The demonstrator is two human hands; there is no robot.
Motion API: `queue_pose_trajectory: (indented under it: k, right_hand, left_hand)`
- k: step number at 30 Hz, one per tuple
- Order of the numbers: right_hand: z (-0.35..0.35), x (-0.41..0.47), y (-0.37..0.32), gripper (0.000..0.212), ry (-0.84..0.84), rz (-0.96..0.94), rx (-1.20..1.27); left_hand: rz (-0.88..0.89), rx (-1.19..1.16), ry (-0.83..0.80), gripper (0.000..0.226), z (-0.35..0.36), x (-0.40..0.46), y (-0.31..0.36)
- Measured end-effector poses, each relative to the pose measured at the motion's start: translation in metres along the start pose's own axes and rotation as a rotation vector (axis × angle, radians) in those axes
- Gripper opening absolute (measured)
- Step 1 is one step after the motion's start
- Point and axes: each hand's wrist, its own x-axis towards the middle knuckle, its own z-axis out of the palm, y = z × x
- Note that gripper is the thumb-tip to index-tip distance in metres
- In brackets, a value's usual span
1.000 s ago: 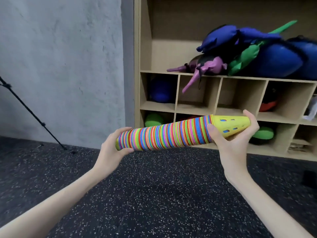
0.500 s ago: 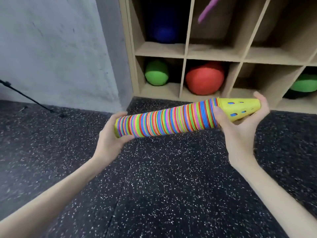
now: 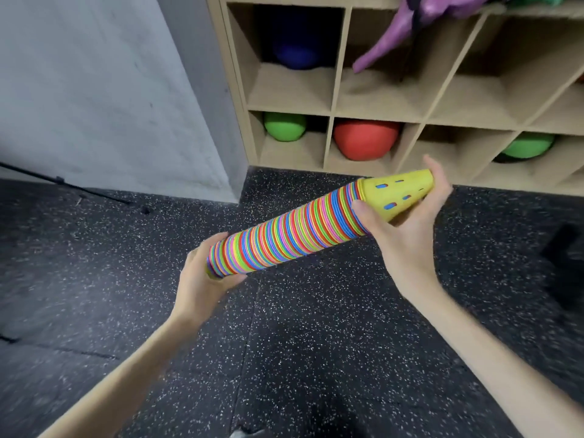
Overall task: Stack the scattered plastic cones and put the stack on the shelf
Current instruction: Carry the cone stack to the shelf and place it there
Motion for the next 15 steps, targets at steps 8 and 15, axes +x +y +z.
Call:
queue_pose_trajectory:
  k: [8, 15]
  right_hand:
    - [0.001, 0.060, -0.293, 0.093, -0.007, -0.127, -0.025]
    - [0.031, 0.071, -0.423, 0.105, -0.011, -0.235, -0.061]
  left_hand:
    - [0.028, -0.053, 0.049, 0.082, -0.176, -0.024, 0.210]
    - [0.083, -0.130, 0.067, 0.080, -0.244, -0.042, 0.266]
